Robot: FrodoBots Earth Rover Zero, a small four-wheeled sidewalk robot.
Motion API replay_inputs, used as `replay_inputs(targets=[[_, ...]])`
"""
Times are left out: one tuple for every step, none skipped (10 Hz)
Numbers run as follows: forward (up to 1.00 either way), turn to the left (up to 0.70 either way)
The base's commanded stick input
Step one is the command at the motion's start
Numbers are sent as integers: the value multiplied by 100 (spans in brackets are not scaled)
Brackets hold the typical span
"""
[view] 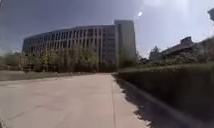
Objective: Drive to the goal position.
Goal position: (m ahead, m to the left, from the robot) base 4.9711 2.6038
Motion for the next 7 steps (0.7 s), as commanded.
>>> replay_inputs(targets=[[100,-18],[100,8],[100,8],[100,8],[100,8],[100,8],[100,8]])
